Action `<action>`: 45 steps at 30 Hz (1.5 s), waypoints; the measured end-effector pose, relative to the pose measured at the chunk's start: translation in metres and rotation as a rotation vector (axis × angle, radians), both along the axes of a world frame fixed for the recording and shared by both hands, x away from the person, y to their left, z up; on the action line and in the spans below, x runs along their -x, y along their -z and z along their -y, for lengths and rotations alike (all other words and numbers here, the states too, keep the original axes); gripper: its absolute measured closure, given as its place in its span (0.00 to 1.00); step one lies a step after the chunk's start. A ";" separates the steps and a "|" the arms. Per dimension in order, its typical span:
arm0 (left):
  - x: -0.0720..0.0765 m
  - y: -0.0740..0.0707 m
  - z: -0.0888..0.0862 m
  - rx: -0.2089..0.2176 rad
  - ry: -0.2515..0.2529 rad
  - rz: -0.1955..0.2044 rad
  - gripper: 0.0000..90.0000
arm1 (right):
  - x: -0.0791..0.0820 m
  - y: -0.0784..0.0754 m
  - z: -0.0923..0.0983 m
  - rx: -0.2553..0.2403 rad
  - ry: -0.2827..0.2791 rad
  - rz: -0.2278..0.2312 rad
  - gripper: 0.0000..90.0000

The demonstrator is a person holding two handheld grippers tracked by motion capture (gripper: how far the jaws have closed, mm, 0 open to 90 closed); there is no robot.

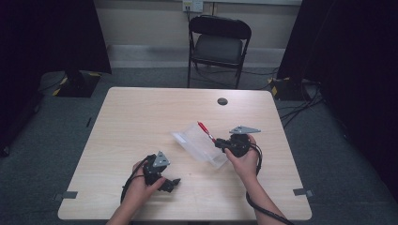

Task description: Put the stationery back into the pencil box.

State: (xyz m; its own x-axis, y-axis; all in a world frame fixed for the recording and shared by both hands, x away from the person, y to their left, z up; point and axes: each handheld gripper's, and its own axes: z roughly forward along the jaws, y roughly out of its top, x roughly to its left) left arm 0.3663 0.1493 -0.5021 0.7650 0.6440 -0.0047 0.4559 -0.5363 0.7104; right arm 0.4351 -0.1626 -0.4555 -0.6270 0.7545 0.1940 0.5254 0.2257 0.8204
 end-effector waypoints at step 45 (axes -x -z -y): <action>0.000 0.000 0.000 0.001 0.001 0.000 0.00 | -0.015 0.021 -0.013 0.032 -0.031 -0.035 0.90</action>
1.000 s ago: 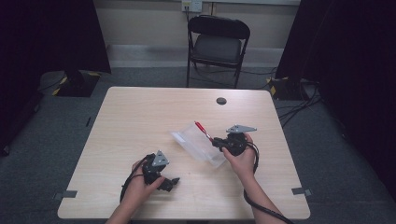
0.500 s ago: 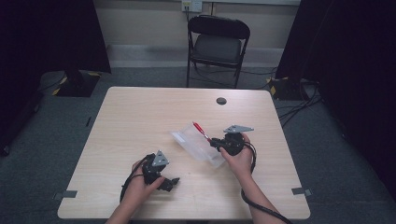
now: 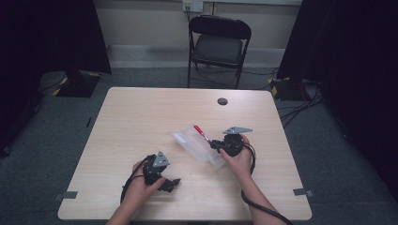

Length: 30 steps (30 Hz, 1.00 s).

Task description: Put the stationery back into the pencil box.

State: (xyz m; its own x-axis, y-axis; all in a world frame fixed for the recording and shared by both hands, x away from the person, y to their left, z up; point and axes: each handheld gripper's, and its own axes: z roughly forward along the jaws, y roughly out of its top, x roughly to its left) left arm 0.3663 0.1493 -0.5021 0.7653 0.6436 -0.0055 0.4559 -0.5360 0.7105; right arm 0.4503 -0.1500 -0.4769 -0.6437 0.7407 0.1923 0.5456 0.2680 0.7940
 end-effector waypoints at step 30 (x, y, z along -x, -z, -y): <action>0.000 0.000 0.000 0.001 0.000 0.000 0.00 | -0.009 0.007 -0.006 0.015 -0.009 -0.004 0.90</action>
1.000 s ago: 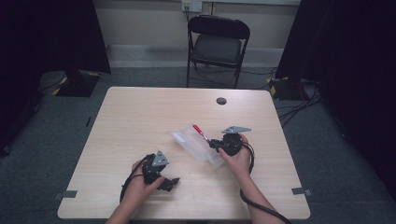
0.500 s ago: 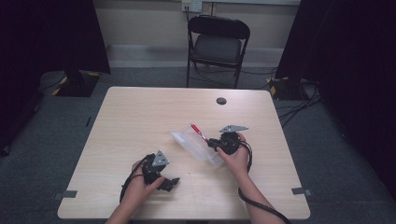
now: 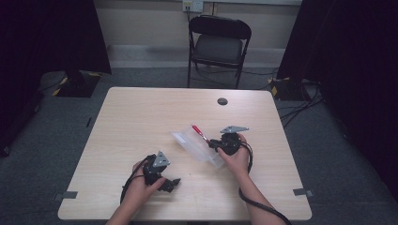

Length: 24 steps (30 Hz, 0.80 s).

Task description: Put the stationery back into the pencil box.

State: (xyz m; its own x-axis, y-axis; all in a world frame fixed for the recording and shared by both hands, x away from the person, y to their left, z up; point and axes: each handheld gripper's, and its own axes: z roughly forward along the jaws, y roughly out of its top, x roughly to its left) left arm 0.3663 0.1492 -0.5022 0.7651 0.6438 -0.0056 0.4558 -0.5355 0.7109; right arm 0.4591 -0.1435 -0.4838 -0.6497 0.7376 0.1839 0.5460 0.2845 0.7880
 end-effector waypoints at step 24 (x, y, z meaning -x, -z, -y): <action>0.000 0.000 0.000 -0.001 0.000 0.000 0.00 | -0.002 0.008 -0.005 0.042 -0.010 -0.011 0.90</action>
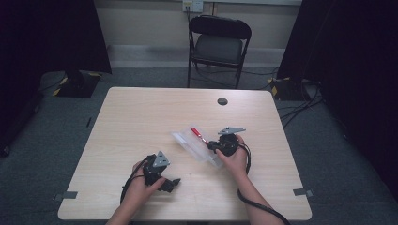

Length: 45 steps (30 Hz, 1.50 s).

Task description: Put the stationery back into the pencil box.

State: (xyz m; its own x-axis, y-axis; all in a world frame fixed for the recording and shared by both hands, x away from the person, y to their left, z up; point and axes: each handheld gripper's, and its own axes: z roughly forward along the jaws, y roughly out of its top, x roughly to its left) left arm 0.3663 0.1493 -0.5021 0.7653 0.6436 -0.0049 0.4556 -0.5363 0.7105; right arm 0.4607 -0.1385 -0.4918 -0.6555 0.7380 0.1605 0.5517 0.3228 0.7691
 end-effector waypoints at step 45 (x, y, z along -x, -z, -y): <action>0.000 0.000 0.000 0.001 0.000 0.000 0.00 | 0.007 -0.024 0.023 0.011 0.044 0.073 0.50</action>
State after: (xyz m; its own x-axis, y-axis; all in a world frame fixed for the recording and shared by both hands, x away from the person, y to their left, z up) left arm 0.3663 0.1493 -0.5022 0.7656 0.6433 -0.0056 0.4554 -0.5358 0.7110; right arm 0.4538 -0.1616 -0.4682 -0.6323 0.7676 0.1050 0.5078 0.3083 0.8044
